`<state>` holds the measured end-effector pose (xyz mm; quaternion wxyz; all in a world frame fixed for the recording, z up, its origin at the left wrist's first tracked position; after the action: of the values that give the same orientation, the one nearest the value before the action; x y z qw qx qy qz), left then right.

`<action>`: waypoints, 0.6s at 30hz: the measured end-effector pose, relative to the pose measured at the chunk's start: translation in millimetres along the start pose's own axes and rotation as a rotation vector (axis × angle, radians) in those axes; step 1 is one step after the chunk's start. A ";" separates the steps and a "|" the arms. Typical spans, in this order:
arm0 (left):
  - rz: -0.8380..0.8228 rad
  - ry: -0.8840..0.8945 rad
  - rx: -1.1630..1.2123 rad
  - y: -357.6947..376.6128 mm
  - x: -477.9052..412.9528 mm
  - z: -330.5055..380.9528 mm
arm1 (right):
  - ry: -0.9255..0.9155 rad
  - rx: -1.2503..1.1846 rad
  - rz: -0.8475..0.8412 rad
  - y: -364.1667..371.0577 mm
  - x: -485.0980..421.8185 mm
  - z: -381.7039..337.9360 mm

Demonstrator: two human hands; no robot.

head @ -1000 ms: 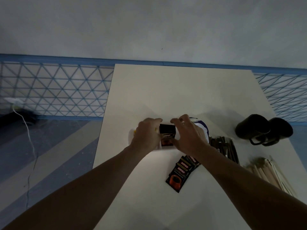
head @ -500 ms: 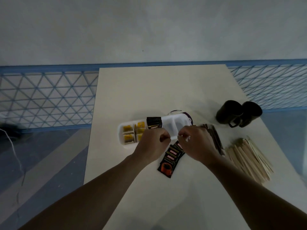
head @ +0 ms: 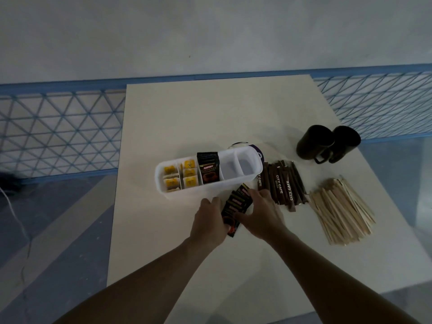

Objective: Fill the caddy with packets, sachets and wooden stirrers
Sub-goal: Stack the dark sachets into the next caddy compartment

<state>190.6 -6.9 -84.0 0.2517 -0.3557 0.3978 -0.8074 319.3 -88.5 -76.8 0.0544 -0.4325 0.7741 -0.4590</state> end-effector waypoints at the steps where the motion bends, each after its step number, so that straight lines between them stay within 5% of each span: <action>1: 0.009 0.006 0.004 1.0 0.9 1.1 | 0.001 -0.003 -0.001 2.5 0.4 -0.4; 18: -0.014 0.051 0.063 -9.5 -2.8 0.1 | -0.106 -0.147 -0.209 18.0 1.8 -26.7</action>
<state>191.3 0.3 -77.2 0.2467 -0.3296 0.3761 -0.8301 294.1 -68.5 -74.6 0.0154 -0.5372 0.7524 -0.3809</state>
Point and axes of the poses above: each hand's wrist, its own x-axis away from the middle knuckle, its own y-axis out of the palm, z = x × y, the point moved 8 cm from there along -x, towards the middle knuckle, and after that the axes turned 9 degrees about -x, right-handed, at the moved point
